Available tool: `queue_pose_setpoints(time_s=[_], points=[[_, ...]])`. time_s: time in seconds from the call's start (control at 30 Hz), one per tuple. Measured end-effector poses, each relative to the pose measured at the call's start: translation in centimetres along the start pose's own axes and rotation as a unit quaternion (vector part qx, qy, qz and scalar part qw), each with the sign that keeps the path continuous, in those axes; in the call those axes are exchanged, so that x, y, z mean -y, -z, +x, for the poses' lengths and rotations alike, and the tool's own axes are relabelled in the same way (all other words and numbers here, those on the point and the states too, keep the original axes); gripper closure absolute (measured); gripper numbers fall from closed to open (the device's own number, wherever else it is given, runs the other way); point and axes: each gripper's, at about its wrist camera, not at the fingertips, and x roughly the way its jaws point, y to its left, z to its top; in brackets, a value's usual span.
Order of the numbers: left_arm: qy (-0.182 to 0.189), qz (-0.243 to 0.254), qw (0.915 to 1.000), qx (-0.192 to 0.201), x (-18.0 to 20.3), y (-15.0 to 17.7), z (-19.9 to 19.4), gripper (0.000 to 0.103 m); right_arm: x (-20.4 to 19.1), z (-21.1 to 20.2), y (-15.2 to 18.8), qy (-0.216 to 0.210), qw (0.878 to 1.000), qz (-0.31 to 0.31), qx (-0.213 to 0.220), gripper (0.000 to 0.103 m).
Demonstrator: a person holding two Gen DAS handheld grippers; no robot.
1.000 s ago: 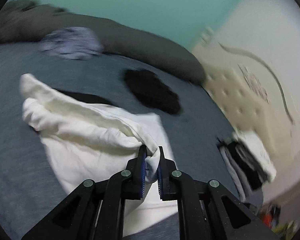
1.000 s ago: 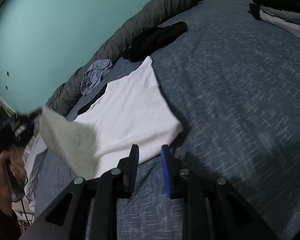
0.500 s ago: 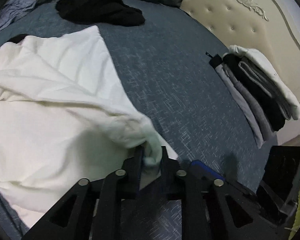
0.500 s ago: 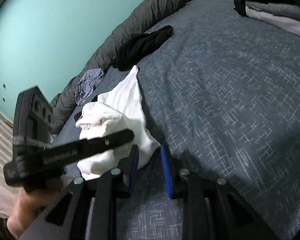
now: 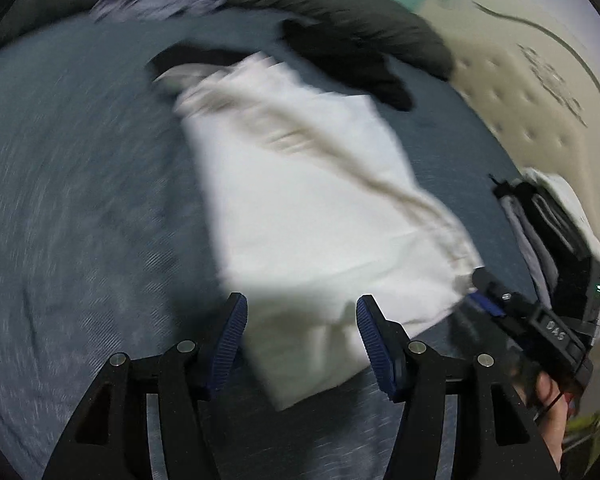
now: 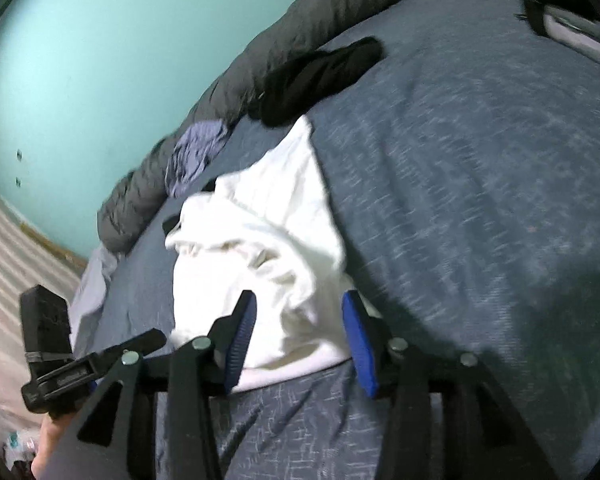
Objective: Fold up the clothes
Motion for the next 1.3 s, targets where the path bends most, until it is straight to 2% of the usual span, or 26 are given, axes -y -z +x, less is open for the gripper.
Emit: queue_pose_setpoints(time_s=[0.1, 0.2, 0.33, 0.37, 0.4, 0.43, 0.47, 0.6, 0.77, 1.0, 1.13, 1.3], points=[[0.032, -0.035, 0.9988, -0.011, -1.6, 1.0, 0.9, 0.042, -0.3, 0.4, -0.1, 0.011, 1.0, -0.006, -0.001, 0.058], [0.047, -0.044, 0.9978, -0.017, -2.2, 1.9, 1.5, 0.042, -0.3, 1.0, -0.5, 0.013, 1.0, 0.002, 0.002, 0.059], [0.07, -0.047, 0.9962, -0.021, -1.8, 2.5, 2.1, 0.044, -0.3, 1.6, -1.5, 0.022, 1.0, 0.0, 0.01, 0.089], [0.074, -0.044, 0.9961, -0.023, -1.6, 2.5, 2.3, 0.049, -0.3, 1.7, -1.8, 0.021, 1.0, 0.0, 0.011, 0.092], [0.077, -0.04, 0.9959, -0.025, -1.5, 2.5, 2.5, 0.07, -0.1, 1.7, -1.9, 0.018, 1.0, 0.003, 0.012, 0.094], [0.078, -0.035, 0.996, -0.029, -1.3, 2.5, 2.6, 0.096, 0.1, 1.6, -2.0, 0.011, 1.0, 0.01, 0.011, 0.095], [0.081, -0.032, 0.9958, -0.029, -1.3, 2.4, 2.4, 0.098, 0.3, 1.5, -2.0, 0.007, 1.0, 0.015, 0.013, 0.096], [0.089, -0.019, 0.9955, -0.025, -1.3, 2.0, 1.0, 0.099, 0.6, 0.5, -2.4, 0.004, 0.999, 0.02, 0.03, 0.097], [0.085, -0.004, 0.996, -0.028, -1.6, 2.0, 0.1, 0.099, 0.7, 0.5, -2.8, -0.012, 0.998, 0.044, 0.031, 0.098], [0.074, 0.004, 0.9964, -0.041, -2.4, 2.6, 0.6, 0.099, 1.3, 4.4, -3.1, 0.033, 0.998, 0.058, -0.021, 0.098], [0.058, 0.007, 0.9975, -0.041, -2.3, 3.0, 0.2, 0.095, 1.1, 4.4, -3.5, 0.034, 0.998, 0.056, -0.019, 0.098], [0.048, 0.024, 0.9977, -0.042, -1.7, 4.3, 0.1, 0.09, 1.0, 5.0, -4.1, 0.016, 0.997, 0.068, -0.014, 0.098]])
